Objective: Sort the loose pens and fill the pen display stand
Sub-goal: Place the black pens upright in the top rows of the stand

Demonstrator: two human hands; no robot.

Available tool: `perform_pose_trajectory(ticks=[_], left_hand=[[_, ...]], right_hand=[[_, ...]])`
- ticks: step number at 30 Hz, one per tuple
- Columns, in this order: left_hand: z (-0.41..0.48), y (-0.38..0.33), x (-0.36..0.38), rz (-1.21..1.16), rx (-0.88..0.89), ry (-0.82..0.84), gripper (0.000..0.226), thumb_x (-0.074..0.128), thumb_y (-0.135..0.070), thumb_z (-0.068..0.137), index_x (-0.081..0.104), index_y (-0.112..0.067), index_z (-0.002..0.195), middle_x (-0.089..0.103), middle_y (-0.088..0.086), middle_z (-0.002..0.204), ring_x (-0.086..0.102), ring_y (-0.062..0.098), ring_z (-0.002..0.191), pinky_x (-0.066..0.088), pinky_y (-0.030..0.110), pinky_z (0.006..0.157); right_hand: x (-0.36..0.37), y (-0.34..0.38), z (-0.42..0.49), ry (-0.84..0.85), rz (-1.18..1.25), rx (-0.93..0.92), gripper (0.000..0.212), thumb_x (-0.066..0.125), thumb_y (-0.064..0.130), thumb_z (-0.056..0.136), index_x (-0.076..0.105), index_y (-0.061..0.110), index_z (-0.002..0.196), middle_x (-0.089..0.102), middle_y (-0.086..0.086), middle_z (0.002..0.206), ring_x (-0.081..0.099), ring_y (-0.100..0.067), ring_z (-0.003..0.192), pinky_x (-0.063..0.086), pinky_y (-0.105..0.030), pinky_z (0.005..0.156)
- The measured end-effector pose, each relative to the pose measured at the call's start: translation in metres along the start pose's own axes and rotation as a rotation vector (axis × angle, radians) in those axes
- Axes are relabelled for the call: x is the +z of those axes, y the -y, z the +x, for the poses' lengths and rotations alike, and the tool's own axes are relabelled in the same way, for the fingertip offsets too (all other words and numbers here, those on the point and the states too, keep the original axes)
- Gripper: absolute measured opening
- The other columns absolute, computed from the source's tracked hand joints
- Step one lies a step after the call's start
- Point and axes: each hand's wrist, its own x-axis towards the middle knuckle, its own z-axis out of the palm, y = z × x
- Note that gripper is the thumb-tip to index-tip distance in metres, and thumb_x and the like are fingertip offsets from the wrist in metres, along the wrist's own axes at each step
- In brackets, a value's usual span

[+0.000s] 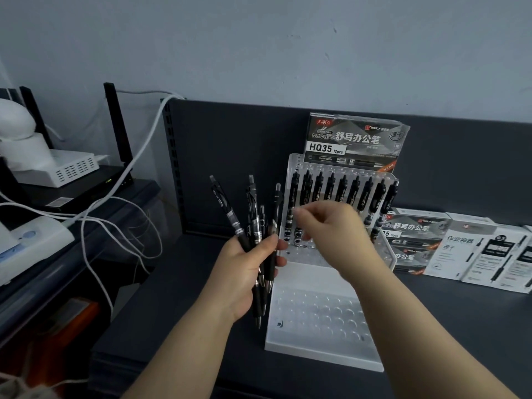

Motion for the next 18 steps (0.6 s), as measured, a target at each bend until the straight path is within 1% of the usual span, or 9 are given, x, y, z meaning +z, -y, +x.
perform_pose_trajectory(ticks=[2,3,5,7,10,12,14,16,18], left_hand=[[-0.001,0.0,0.005,0.005,0.004,0.036,0.013,0.057,-0.014,0.091,0.068,-0.013,0.098,0.072,-0.001,0.078,0.064,0.01,0.063,0.048,0.024,0.057],[-0.002,0.0,0.007,0.009,0.003,0.051,0.013,0.057,-0.014,0.091,0.068,-0.016,0.097,0.072,0.0,0.08,0.064,0.011,0.064,0.048,0.024,0.057],[-0.002,0.001,0.01,0.008,-0.005,0.061,0.014,0.056,-0.015,0.092,0.069,-0.018,0.097,0.073,0.0,0.082,0.067,0.012,0.068,0.048,0.025,0.059],[-0.001,0.001,0.01,-0.011,-0.02,0.041,0.014,0.055,-0.016,0.092,0.069,-0.017,0.096,0.074,0.0,0.083,0.069,0.015,0.072,0.049,0.027,0.063],[0.003,0.002,0.007,-0.083,-0.041,-0.069,0.009,0.057,-0.013,0.092,0.066,-0.013,0.092,0.072,0.0,0.078,0.068,0.014,0.071,0.05,0.028,0.062],[0.007,0.002,0.005,-0.106,-0.046,-0.143,0.008,0.059,-0.013,0.09,0.066,-0.012,0.093,0.066,0.001,0.079,0.063,0.012,0.071,0.052,0.027,0.059],[0.009,0.002,0.003,-0.098,-0.044,-0.18,0.01,0.061,-0.014,0.089,0.066,-0.011,0.097,0.06,-0.001,0.077,0.057,0.01,0.069,0.053,0.025,0.058],[0.01,0.002,0.002,-0.091,-0.034,-0.183,0.011,0.059,-0.014,0.09,0.066,-0.012,0.098,0.058,-0.001,0.073,0.054,0.009,0.065,0.052,0.024,0.057],[0.01,0.001,0.002,-0.086,-0.02,-0.178,0.01,0.056,-0.012,0.092,0.065,-0.013,0.096,0.06,-0.001,0.069,0.054,0.009,0.061,0.052,0.024,0.055]], right_hand=[[0.004,0.004,-0.007,0.136,0.183,0.075,0.014,0.06,0.028,0.089,0.069,0.018,0.084,0.064,0.001,0.064,0.051,0.003,0.045,0.04,-0.017,0.048],[0.004,0.003,-0.008,0.168,0.233,0.096,0.015,0.061,0.024,0.088,0.069,0.015,0.08,0.064,-0.001,0.063,0.052,0.0,0.049,0.04,-0.015,0.048],[0.003,0.001,-0.008,0.175,0.321,0.125,0.017,0.062,0.02,0.088,0.068,0.011,0.075,0.061,-0.004,0.062,0.051,-0.008,0.054,0.039,-0.015,0.047],[-0.003,0.0,-0.006,0.11,0.407,0.151,0.016,0.061,0.018,0.088,0.067,0.011,0.076,0.06,-0.004,0.062,0.047,-0.014,0.055,0.039,-0.019,0.047],[-0.017,0.001,0.001,-0.086,0.483,0.152,0.013,0.059,0.017,0.089,0.066,0.011,0.08,0.066,-0.005,0.067,0.052,-0.021,0.061,0.041,-0.027,0.051],[-0.024,0.0,0.007,-0.229,0.431,0.096,0.011,0.058,0.016,0.09,0.066,0.013,0.083,0.069,-0.004,0.071,0.057,-0.021,0.062,0.046,-0.033,0.053],[-0.025,-0.003,0.013,-0.315,0.301,0.051,0.01,0.058,0.017,0.09,0.066,0.015,0.086,0.07,-0.001,0.073,0.06,-0.015,0.06,0.05,-0.033,0.056],[-0.022,-0.008,0.018,-0.329,0.169,0.018,0.012,0.058,0.019,0.091,0.067,0.013,0.095,0.07,0.002,0.078,0.06,-0.008,0.06,0.049,-0.025,0.055],[-0.017,-0.014,0.021,-0.317,0.056,-0.004,0.019,0.057,0.021,0.091,0.066,0.011,0.105,0.07,0.001,0.085,0.062,-0.007,0.067,0.047,-0.018,0.058]])
